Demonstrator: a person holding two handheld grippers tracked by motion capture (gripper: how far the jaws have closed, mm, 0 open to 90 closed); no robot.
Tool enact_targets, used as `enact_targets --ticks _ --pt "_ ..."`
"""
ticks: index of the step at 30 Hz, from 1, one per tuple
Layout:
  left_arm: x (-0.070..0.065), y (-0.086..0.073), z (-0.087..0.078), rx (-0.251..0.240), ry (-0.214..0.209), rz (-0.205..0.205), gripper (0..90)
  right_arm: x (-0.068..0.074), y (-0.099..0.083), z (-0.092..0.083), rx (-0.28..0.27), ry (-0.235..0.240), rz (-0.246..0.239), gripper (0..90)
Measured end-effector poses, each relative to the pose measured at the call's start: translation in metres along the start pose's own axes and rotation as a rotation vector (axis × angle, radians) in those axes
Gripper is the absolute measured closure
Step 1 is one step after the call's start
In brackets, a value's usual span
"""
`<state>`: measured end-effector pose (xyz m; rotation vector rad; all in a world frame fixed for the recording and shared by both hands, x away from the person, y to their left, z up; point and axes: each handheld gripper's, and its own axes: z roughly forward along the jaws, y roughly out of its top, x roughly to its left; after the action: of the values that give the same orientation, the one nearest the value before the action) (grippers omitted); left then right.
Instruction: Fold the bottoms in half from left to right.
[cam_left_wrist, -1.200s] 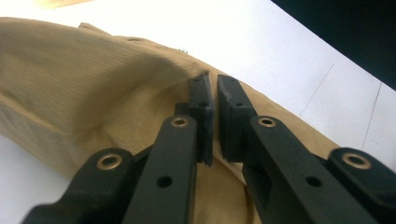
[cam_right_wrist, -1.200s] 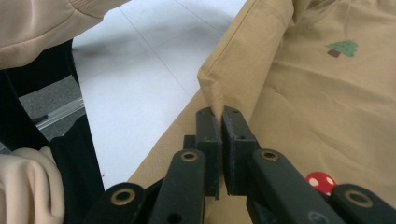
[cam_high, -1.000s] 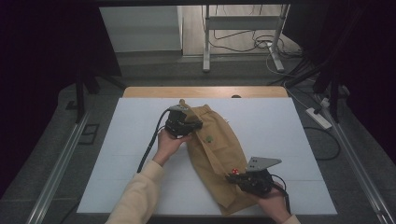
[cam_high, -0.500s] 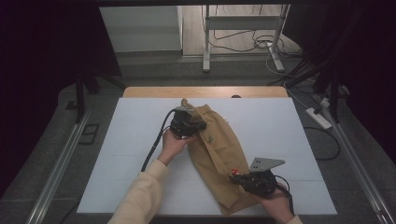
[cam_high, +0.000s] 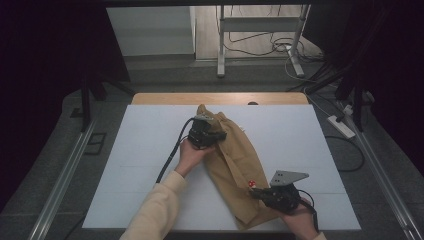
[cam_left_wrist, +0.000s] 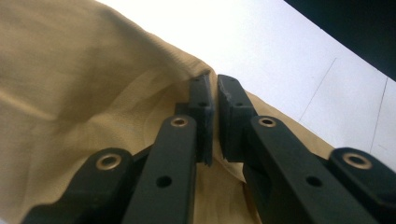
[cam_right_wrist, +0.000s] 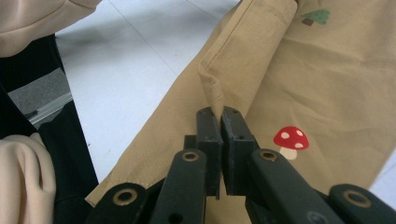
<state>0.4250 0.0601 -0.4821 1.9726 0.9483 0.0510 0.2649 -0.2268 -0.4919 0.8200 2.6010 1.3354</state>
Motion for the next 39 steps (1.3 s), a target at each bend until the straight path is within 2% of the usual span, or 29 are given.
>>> enact_targets --ticks 10,24,35,39 --pt "-0.001 -0.001 0.012 0.014 -0.006 0.000 84.2 -0.002 -0.005 -0.003 0.008 -0.013 0.008 86.6" --pt "0.001 0.000 0.031 0.032 -0.014 -0.012 83.9 -0.008 -0.012 -0.005 0.017 -0.042 0.046 86.4" --pt "0.000 0.000 0.035 0.036 -0.017 -0.008 82.9 -0.009 -0.013 -0.005 0.024 -0.049 0.040 86.3" --pt "-0.001 0.001 0.034 0.031 -0.020 -0.009 82.8 -0.010 -0.013 -0.009 0.021 -0.058 0.051 86.3"
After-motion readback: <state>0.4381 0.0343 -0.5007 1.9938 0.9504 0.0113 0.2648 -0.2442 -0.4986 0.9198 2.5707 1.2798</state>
